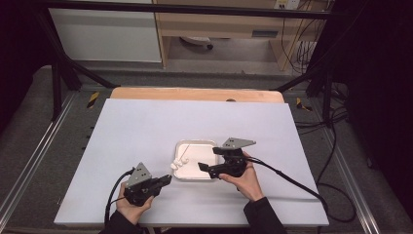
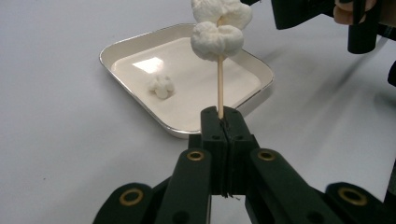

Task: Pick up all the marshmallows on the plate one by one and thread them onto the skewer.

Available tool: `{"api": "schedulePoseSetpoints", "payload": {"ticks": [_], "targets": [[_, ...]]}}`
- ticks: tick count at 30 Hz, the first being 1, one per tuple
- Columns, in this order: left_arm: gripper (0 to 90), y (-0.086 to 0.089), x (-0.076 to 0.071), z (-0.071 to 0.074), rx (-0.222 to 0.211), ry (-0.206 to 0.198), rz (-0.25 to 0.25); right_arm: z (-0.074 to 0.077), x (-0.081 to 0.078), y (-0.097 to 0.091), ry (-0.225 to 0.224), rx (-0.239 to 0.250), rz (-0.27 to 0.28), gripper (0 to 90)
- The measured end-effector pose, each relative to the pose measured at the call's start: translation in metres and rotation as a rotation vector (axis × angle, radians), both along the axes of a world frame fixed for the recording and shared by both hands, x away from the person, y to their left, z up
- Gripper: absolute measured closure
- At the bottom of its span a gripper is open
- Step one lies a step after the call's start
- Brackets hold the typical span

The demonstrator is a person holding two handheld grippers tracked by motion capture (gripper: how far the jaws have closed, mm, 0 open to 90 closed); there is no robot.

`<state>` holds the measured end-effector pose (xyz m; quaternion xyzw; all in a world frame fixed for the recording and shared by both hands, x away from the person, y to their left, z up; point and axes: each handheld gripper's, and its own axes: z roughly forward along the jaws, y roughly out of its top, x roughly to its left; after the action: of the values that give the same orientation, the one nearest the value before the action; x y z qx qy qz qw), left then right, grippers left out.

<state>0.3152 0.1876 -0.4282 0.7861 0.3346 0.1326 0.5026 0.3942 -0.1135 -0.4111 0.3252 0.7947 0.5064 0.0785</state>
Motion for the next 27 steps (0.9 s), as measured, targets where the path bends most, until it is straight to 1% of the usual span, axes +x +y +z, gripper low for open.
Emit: {"api": "schedulePoseSetpoints", "payload": {"ticks": [2, 3, 4, 7, 12, 16, 19, 21, 22, 26, 27], "targets": [[88.8, 0.003, -0.001, 0.001, 0.003, 0.010, 0.015, -0.003, 0.004, 0.003, 0.009, -0.004, -0.017, 12.1], [88.7, 0.006, -0.002, 0.001, 0.016, 0.015, 0.034, -0.004, 0.006, 0.004, 0.012, -0.015, -0.024, 11.1], [88.7, 0.007, -0.001, 0.001, 0.015, 0.014, 0.039, -0.004, 0.007, 0.006, 0.017, -0.027, -0.029, 10.9], [88.7, 0.010, 0.000, 0.001, 0.011, 0.018, 0.047, -0.004, 0.011, 0.016, 0.015, -0.036, -0.029, 10.8], [88.7, 0.012, 0.000, 0.001, 0.009, 0.020, 0.050, -0.001, 0.018, 0.037, -0.001, -0.085, -0.018, 11.3], [88.7, 0.013, 0.001, 0.001, 0.003, 0.020, 0.056, -0.001, 0.025, 0.054, -0.001, -0.115, -0.005, 13.7], [88.7, 0.013, 0.001, 0.001, 0.002, 0.020, 0.055, -0.005, 0.031, 0.064, 0.012, -0.132, -0.004, 15.1], [88.7, 0.014, 0.001, 0.001, 0.003, 0.020, 0.054, -0.008, 0.034, 0.068, 0.015, -0.136, -0.001, 17.4], [88.7, 0.014, 0.001, 0.001, 0.002, 0.021, 0.053, -0.010, 0.035, 0.070, 0.025, -0.143, -0.002, 17.5], [88.8, 0.014, 0.002, 0.001, 0.003, 0.021, 0.059, -0.018, 0.038, 0.078, 0.031, -0.191, 0.016, 19.8], [88.7, 0.014, 0.002, 0.001, 0.004, 0.021, 0.059, -0.020, 0.038, 0.079, 0.031, -0.199, 0.020, 22.0]]}}
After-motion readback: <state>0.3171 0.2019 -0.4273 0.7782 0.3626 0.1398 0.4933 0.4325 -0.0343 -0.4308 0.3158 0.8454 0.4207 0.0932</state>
